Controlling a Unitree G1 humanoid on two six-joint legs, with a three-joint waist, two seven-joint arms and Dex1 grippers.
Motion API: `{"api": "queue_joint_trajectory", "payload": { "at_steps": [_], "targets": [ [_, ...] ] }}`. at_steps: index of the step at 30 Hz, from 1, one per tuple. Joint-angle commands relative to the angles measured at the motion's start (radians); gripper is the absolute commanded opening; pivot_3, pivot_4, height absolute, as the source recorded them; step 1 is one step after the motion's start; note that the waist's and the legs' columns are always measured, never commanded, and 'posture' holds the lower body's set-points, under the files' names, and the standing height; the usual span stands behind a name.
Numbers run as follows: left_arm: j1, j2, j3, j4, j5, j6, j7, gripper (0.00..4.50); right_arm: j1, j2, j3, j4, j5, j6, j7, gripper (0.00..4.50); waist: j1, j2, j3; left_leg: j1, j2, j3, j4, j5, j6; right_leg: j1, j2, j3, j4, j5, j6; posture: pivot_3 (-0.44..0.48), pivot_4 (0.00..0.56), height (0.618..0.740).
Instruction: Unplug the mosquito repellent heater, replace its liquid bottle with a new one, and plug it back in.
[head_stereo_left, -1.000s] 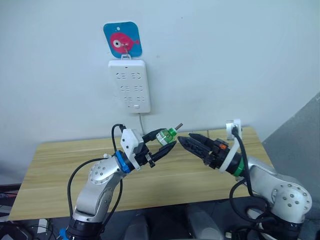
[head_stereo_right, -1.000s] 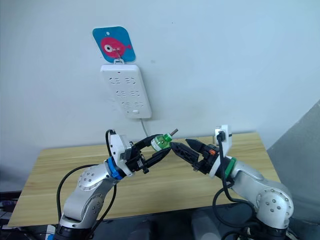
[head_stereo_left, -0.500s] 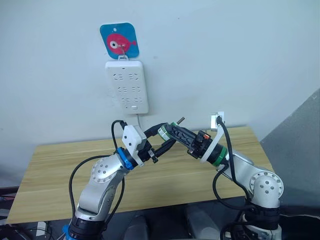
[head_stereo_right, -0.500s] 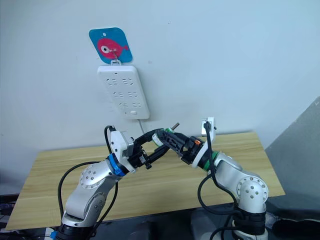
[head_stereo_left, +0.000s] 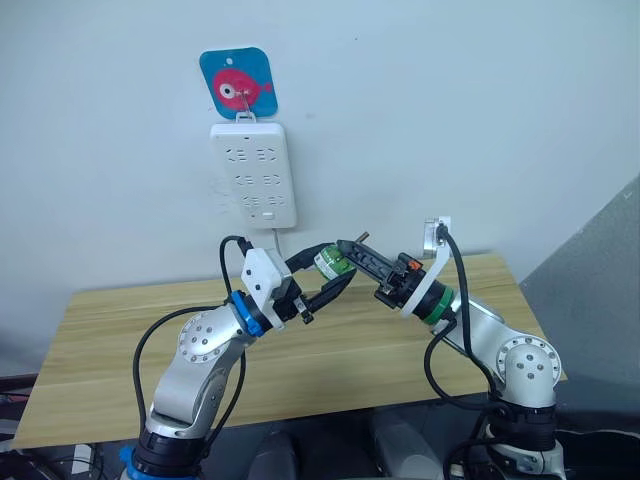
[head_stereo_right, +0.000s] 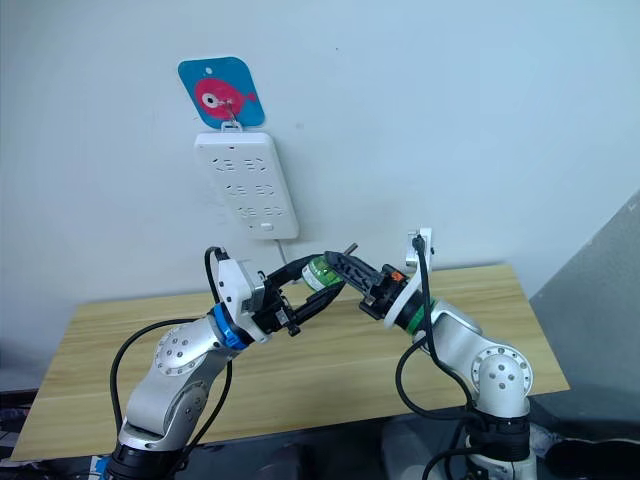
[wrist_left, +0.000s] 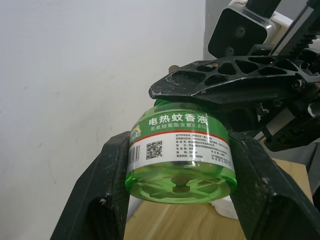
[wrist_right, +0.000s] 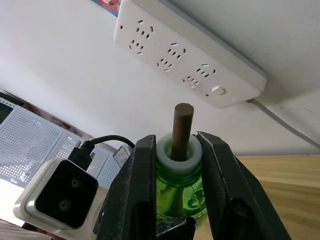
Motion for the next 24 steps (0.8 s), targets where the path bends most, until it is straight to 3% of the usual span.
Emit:
{"api": "queue_joint_trajectory", "payload": {
  "at_steps": [1, 4, 11, 15, 17, 20, 24],
  "targets": [
    [0.008, 0.011, -0.011, -0.02, 0.018, -0.034, -0.014, 2.29, -0.021, -0.008, 0.022, -0.027, 0.07, -0.011, 0.011, 0.82, 0.0, 0.0, -0.001, 0.0, 0.0, 0.0, 0.0, 0.0, 0.0, 0.0, 0.0, 0.0, 0.0, 0.0, 0.0, -0.136, 0.106, 0.74],
    [0.02, 0.016, -0.011, -0.026, -0.012, -0.036, -0.035, 2.29, -0.022, -0.023, 0.03, -0.027, 0.089, -0.013, 0.011, 0.82, 0.001, 0.0, -0.001, 0.0, 0.0, 0.0, 0.0, 0.0, 0.0, 0.0, 0.0, 0.0, 0.0, 0.0, 0.0, -0.134, 0.108, 0.74],
    [0.064, 0.09, 0.022, -0.077, -0.164, 0.134, -0.089, 4.47, -0.055, -0.121, 0.062, -0.063, -0.029, -0.041, 0.071, 0.82, 0.001, 0.0, -0.001, 0.0, 0.0, 0.0, 0.0, 0.0, 0.0, 0.0, 0.0, 0.0, 0.002, 0.0, 0.0, -0.13, 0.12, 0.74],
    [0.073, 0.243, 0.049, -0.032, -0.139, 0.211, -0.16, 4.5, -0.049, -0.235, 0.088, -0.101, -0.192, -0.085, 0.135, 0.82, 0.003, 0.0, -0.001, 0.001, 0.0, -0.001, 0.001, 0.0, 0.0, -0.001, 0.0, 0.0, 0.004, -0.001, 0.002, -0.128, 0.125, 0.74],
    [0.078, 0.302, 0.042, -0.011, -0.1, 0.199, -0.193, 4.5, -0.022, -0.3, 0.154, -0.076, -0.413, -0.193, 0.165, 0.82, 0.004, 0.0, -0.001, 0.002, 0.0, 0.0, 0.001, 0.0, 0.0, -0.001, 0.001, 0.0, 0.004, -0.003, 0.004, -0.125, 0.13, 0.74],
    [0.087, 0.335, 0.03, -0.021, -0.074, 0.199, -0.203, 4.5, 0.002, -0.338, 0.228, -0.012, -0.634, -0.324, 0.174, 0.82, 0.006, 0.0, 0.0, 0.002, 0.0, 0.0, 0.0, 0.0, 0.0, -0.001, 0.0, 0.0, 0.004, -0.003, 0.004, -0.126, 0.135, 0.74],
    [0.107, 0.344, 0.03, -0.099, -0.057, 0.262, -0.145, 4.5, 0.054, -0.3, 0.281, 0.151, -0.869, -0.525, 0.177, 0.82, 0.007, 0.0, 0.0, 0.001, 0.0, 0.001, 0.0, 0.0, 0.0, -0.001, 0.0, 0.001, 0.003, -0.003, 0.004, -0.127, 0.144, 0.74]
  ]
}}
